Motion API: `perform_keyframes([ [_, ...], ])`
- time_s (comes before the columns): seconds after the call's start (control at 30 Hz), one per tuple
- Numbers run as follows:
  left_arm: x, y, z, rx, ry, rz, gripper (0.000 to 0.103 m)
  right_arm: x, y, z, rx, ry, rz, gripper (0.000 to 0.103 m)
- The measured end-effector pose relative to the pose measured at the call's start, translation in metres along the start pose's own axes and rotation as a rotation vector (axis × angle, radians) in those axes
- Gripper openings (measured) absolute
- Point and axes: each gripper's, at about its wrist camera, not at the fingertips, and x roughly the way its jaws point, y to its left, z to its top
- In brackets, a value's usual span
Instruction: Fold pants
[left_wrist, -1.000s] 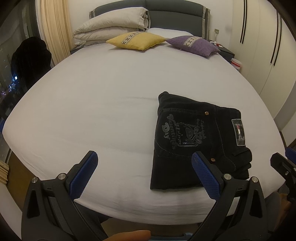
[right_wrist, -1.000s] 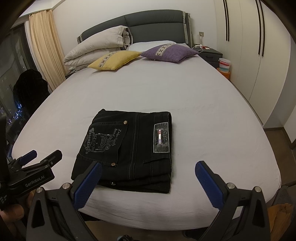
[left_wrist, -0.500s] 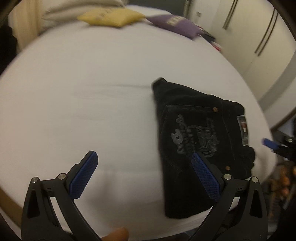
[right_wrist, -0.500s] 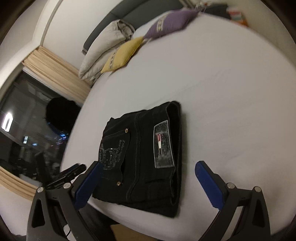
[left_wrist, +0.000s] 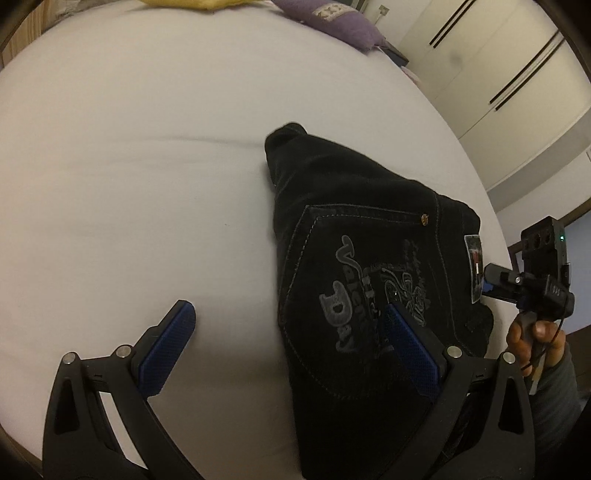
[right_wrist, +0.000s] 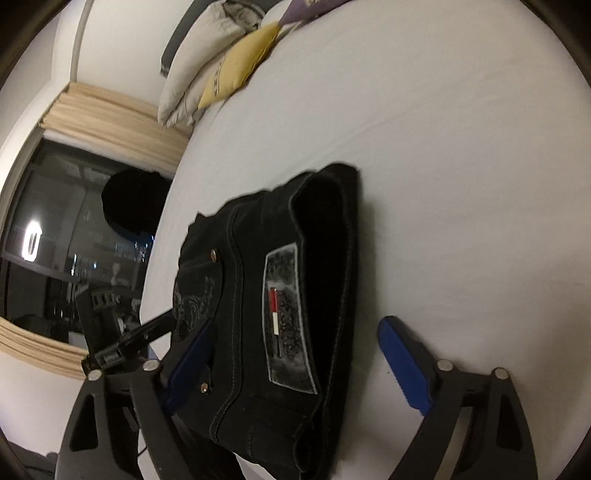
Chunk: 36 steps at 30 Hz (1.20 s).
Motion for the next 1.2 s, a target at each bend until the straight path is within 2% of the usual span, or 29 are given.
perform_keyframes([
  [0.07,0.006,-0.004,-0.001,0.014,0.019,0.001,0.095,0.005,0.003,0.0,-0.014,0.02,0.021,0.08],
  [0.13,0.012,-0.008,-0.001,0.027,0.03,-0.019,0.088,0.012,0.004,0.003,-0.021,0.041,0.025,0.078],
  [0.2,0.015,-0.01,-0.001,0.026,0.033,-0.041,0.075,0.015,0.006,0.003,-0.026,0.044,0.021,0.071],
  [0.23,0.015,-0.013,0.0,0.024,0.033,-0.062,0.061,0.015,0.006,0.003,-0.021,0.045,0.016,0.067],
  [0.27,0.016,-0.016,0.0,0.027,0.035,-0.085,0.054,0.012,0.003,0.007,-0.018,0.046,0.01,0.057],
  [0.3,0.016,-0.019,0.0,0.036,0.034,-0.073,0.053,0.012,0.001,0.008,-0.012,0.045,-0.006,0.047],
  [0.4,0.016,-0.025,-0.001,0.057,0.031,-0.064,0.047,0.008,-0.001,0.009,-0.007,0.04,-0.018,0.037],
  [0.43,0.016,-0.026,-0.001,0.058,0.028,-0.07,0.042,0.007,0.0,0.009,-0.017,0.037,-0.026,0.036],
  [0.57,0.014,-0.039,-0.001,0.086,0.016,-0.053,0.031,0.004,0.019,0.012,-0.084,0.013,-0.091,0.028],
  [0.67,0.008,-0.044,-0.001,0.097,0.0,-0.038,0.025,-0.001,0.038,0.011,-0.158,-0.016,-0.139,0.024],
  [0.8,-0.007,-0.05,0.006,0.105,-0.037,-0.034,0.024,-0.015,0.058,0.015,-0.212,-0.061,-0.143,0.021],
  [0.97,-0.018,-0.059,0.036,0.131,-0.1,-0.015,0.024,-0.025,0.069,0.04,-0.25,-0.111,-0.149,0.021],
  [1.03,-0.01,-0.062,0.047,0.148,-0.102,-0.001,0.024,-0.021,0.064,0.054,-0.246,-0.11,-0.16,0.021],
  [1.1,0.012,-0.058,0.052,0.145,-0.071,0.013,0.024,-0.01,0.048,0.065,-0.215,-0.085,-0.174,0.022],
  [1.2,0.039,-0.056,0.046,0.138,-0.046,0.055,0.028,0.011,0.023,0.068,-0.163,-0.036,-0.209,0.025],
])
